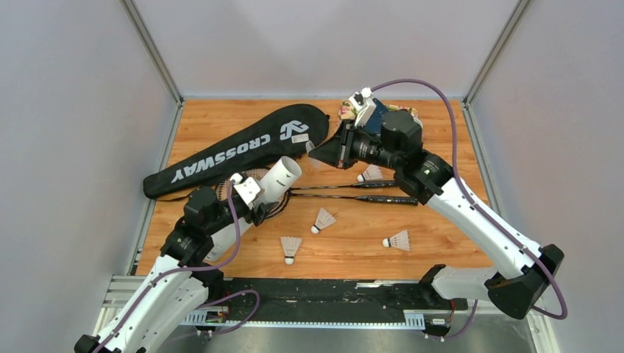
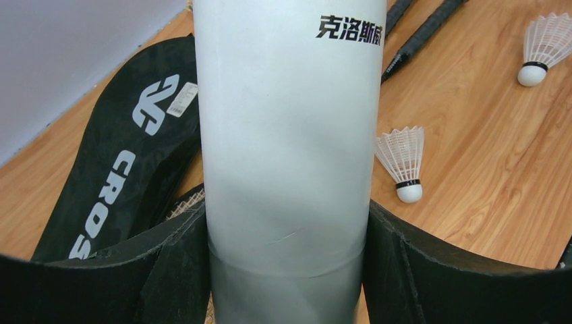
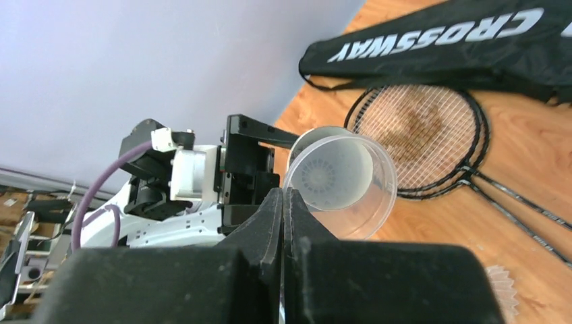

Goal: Pack up the badminton gear

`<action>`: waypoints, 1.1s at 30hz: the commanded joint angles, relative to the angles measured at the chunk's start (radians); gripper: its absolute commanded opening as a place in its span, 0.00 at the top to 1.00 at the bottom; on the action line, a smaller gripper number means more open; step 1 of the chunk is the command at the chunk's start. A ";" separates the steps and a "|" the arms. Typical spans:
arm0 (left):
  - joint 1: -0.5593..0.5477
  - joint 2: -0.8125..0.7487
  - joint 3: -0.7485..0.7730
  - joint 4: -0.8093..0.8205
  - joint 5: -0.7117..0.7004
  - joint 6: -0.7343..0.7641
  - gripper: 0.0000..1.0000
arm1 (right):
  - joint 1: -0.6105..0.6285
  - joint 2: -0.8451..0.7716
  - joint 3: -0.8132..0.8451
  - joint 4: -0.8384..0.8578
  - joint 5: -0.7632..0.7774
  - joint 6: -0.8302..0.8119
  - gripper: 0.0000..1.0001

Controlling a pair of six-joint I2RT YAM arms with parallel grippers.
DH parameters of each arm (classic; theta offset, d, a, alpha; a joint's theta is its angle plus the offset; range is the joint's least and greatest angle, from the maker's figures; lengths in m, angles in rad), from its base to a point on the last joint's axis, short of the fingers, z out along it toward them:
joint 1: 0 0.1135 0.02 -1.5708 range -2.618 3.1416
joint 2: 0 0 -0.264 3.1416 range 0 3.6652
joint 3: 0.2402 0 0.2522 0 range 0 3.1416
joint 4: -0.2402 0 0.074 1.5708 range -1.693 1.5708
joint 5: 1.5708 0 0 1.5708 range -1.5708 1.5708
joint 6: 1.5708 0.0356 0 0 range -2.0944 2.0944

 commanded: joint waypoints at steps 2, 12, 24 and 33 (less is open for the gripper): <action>0.007 0.013 0.007 0.079 -0.015 -0.012 0.99 | -0.002 -0.049 0.063 -0.123 0.235 -0.087 1.00; 0.007 0.024 0.039 0.227 0.031 -0.095 0.98 | -0.648 -0.177 -0.436 -0.383 0.771 -0.074 1.00; 0.007 -0.016 -0.013 0.298 0.088 -0.147 0.94 | -0.885 0.181 -0.478 -0.199 0.654 -0.152 0.32; 0.007 -0.039 -0.073 0.344 0.110 -0.155 0.87 | -0.672 0.226 -0.307 0.008 0.109 -0.425 0.09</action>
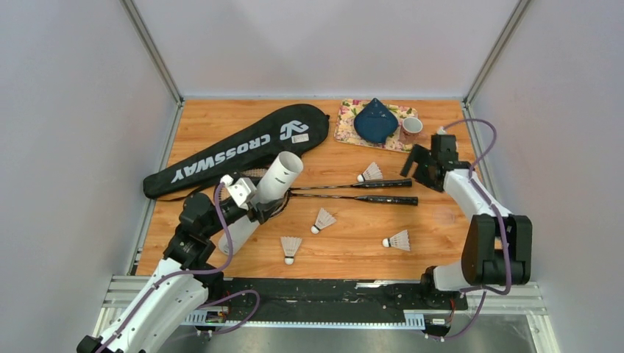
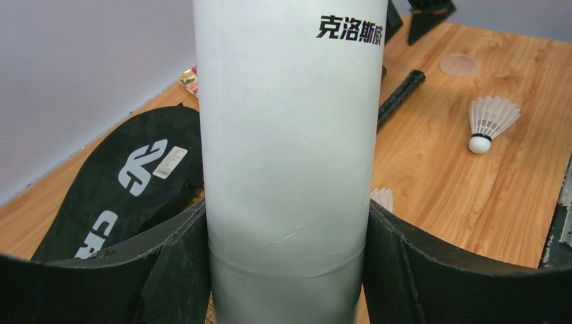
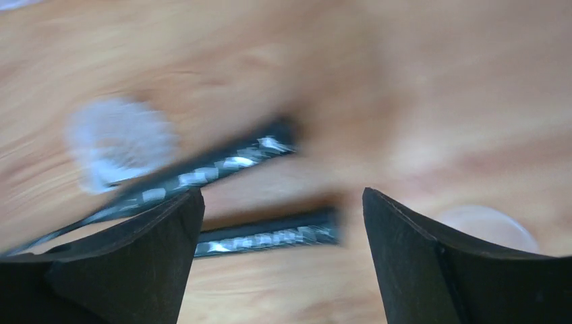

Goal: Pack up the badminton gear

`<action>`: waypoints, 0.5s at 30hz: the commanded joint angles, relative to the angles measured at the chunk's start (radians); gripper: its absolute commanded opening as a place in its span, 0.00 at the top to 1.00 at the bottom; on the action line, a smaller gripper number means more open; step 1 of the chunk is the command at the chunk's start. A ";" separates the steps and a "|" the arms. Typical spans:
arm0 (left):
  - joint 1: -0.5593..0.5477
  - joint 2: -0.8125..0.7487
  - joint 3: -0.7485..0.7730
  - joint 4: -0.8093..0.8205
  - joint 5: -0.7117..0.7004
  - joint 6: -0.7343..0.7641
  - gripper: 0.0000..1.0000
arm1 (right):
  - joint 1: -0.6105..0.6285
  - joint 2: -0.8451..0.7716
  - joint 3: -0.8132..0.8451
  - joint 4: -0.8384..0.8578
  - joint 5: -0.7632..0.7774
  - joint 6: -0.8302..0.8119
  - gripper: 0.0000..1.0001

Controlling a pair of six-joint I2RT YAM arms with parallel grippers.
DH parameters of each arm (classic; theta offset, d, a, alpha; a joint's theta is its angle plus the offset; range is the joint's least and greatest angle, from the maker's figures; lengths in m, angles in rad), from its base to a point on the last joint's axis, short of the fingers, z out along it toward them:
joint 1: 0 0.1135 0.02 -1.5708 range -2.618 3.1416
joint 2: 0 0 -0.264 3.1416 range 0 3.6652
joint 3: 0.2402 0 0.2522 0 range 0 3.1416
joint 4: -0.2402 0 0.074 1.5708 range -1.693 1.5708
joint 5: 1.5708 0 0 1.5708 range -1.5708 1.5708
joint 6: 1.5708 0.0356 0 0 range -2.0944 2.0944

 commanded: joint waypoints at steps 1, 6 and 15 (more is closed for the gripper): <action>0.003 -0.009 -0.007 0.090 0.035 -0.013 0.87 | 0.114 0.120 0.185 0.184 -0.495 -0.198 0.10; 0.004 -0.007 -0.008 0.091 0.045 -0.017 0.83 | 0.138 0.410 0.431 0.023 -0.699 -0.278 0.25; 0.004 -0.001 -0.007 0.082 0.047 -0.017 0.77 | 0.157 0.504 0.472 0.024 -0.736 -0.280 0.50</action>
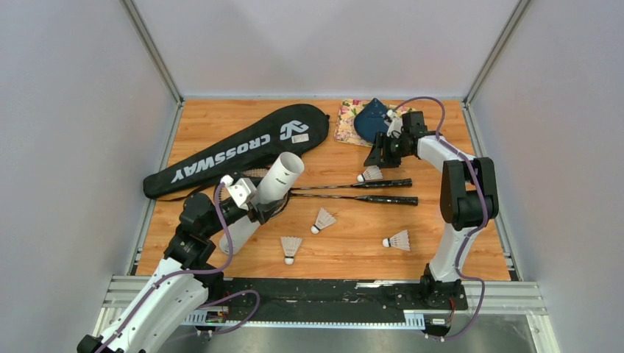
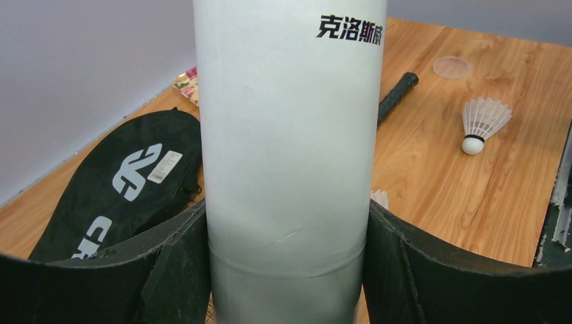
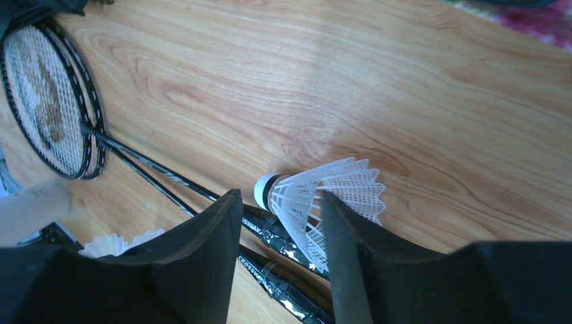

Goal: Pack up the badminton gear

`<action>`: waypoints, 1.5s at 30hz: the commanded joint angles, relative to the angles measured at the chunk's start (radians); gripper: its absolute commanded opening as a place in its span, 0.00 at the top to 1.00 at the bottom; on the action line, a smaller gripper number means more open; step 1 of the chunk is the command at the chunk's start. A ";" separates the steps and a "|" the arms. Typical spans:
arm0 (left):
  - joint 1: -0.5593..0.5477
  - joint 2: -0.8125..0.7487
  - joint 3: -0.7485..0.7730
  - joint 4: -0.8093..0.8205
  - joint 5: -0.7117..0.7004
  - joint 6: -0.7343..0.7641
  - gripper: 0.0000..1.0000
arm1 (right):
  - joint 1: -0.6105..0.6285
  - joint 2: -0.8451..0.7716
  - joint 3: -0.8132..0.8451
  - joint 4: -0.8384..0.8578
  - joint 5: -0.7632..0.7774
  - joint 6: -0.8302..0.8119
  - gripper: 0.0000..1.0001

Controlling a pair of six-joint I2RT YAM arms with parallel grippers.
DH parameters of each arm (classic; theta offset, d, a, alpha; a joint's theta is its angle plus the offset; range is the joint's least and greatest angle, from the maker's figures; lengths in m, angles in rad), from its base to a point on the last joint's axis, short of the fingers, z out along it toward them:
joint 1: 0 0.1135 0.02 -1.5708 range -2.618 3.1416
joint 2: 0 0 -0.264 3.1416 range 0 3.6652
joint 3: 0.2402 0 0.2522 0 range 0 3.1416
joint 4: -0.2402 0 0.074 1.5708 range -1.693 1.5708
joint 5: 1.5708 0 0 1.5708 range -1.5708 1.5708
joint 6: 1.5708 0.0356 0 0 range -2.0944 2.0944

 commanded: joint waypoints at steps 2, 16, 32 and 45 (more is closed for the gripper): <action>0.003 0.006 0.005 0.061 0.030 -0.007 0.77 | 0.025 0.009 0.015 0.010 -0.093 -0.005 0.57; 0.004 0.096 0.016 0.048 0.024 -0.008 0.77 | 0.431 -0.554 0.183 -0.157 0.234 0.095 1.00; 0.004 0.067 0.016 0.027 0.070 0.001 0.80 | 0.739 -0.540 0.381 -0.249 0.374 0.118 1.00; 0.003 0.052 0.018 0.045 0.088 -0.022 0.81 | 0.737 -0.513 0.269 -0.077 0.079 0.294 1.00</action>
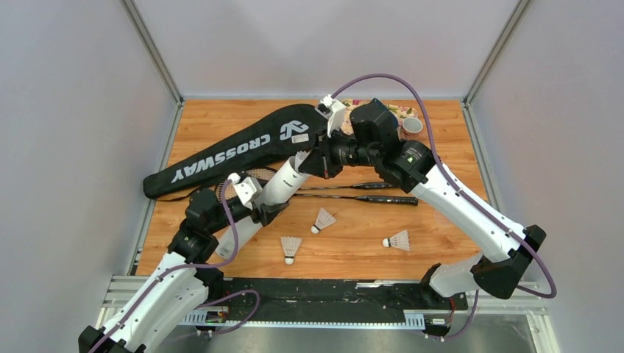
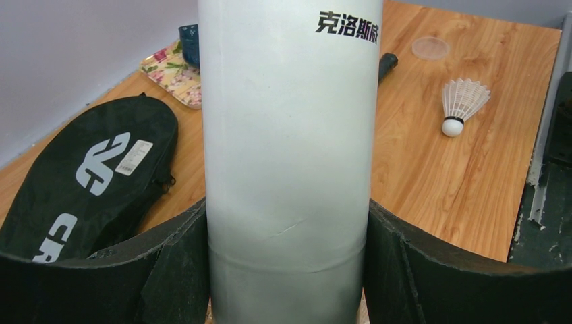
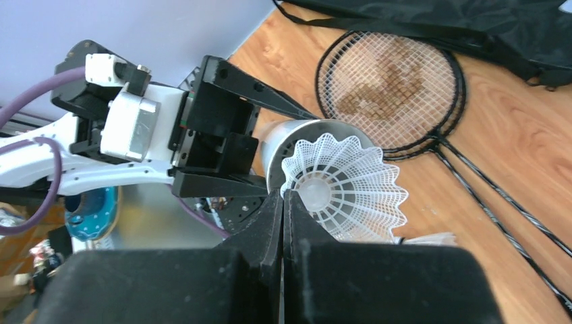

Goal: Pack up the badminton gear

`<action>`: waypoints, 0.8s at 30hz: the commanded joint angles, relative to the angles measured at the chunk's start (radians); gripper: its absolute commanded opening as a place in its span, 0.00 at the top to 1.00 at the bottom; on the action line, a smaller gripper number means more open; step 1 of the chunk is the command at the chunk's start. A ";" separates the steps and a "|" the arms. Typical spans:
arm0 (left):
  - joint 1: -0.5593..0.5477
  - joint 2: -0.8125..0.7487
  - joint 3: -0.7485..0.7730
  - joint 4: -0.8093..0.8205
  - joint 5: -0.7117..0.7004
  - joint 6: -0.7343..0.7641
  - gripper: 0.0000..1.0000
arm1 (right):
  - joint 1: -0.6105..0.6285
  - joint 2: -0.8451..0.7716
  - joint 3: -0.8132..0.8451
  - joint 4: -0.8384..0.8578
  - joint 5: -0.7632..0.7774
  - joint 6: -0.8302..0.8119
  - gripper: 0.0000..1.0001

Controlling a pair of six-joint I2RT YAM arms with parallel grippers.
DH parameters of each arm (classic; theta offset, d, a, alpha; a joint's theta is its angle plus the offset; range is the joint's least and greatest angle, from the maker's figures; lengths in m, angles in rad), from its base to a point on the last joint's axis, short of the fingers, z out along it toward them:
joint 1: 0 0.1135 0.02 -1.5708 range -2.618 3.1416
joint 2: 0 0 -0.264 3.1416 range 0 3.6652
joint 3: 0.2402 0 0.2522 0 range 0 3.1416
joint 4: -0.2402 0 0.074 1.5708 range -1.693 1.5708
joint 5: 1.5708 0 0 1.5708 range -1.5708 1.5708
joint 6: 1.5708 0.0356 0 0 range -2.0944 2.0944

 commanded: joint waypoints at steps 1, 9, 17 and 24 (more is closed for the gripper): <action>0.004 -0.020 0.015 0.053 0.033 -0.022 0.81 | 0.003 0.007 -0.006 0.129 -0.121 0.099 1.00; 0.004 -0.040 0.004 0.054 0.033 -0.027 0.81 | -0.071 -0.020 -0.149 0.403 -0.259 0.392 0.31; 0.003 -0.047 0.004 0.056 -0.010 -0.035 0.81 | -0.112 -0.065 -0.161 0.404 -0.275 0.343 0.25; 0.003 -0.084 -0.008 0.045 -0.174 -0.025 0.81 | -0.227 -0.300 -0.336 0.214 0.033 0.199 0.16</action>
